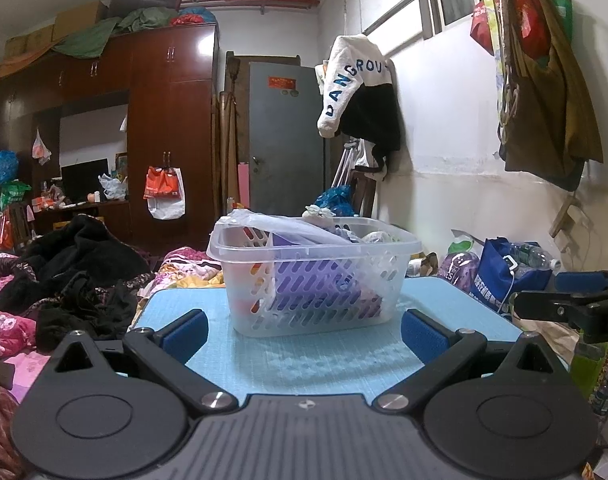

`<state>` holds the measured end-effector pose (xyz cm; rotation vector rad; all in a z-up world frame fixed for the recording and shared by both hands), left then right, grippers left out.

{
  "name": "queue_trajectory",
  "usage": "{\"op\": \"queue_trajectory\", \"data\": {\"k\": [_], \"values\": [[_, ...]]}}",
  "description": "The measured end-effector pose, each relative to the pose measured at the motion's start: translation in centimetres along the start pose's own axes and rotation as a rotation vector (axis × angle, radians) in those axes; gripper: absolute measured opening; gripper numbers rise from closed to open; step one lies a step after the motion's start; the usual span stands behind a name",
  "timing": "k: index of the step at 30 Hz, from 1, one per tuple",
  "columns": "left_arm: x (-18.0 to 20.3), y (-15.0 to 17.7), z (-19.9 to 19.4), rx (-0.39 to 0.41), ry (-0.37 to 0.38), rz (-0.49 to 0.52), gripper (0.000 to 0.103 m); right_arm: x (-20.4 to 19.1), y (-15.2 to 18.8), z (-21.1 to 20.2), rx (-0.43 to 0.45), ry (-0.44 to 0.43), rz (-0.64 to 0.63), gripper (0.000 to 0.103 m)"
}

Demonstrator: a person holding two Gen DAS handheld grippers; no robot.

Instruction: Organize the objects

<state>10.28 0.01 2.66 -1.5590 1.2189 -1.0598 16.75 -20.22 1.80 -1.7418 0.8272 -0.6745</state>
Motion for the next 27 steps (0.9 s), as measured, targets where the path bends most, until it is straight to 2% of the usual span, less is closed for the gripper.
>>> {"op": "queue_trajectory", "data": {"k": [21, 27], "values": [[0.19, 0.25, 0.28, -0.001, 0.002, 0.01, 0.103, -0.04, 0.03, 0.03, -0.001, 0.0, 0.0, 0.103], [0.3, 0.16, 0.04, 0.023, 0.011, 0.008, 0.103, 0.14, 0.32, 0.41, -0.009, 0.001, 0.002, 0.103]]}}
Point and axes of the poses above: each gripper's, at about its wrist camera, not at the fingertips, and z roughly the way its jaws point, x to its right, y to its underside, the point moved 9 cm from there along z, roughly the way its jaws point, and after that the axes turned 7 degrees about -z, right-handed, at the moved point
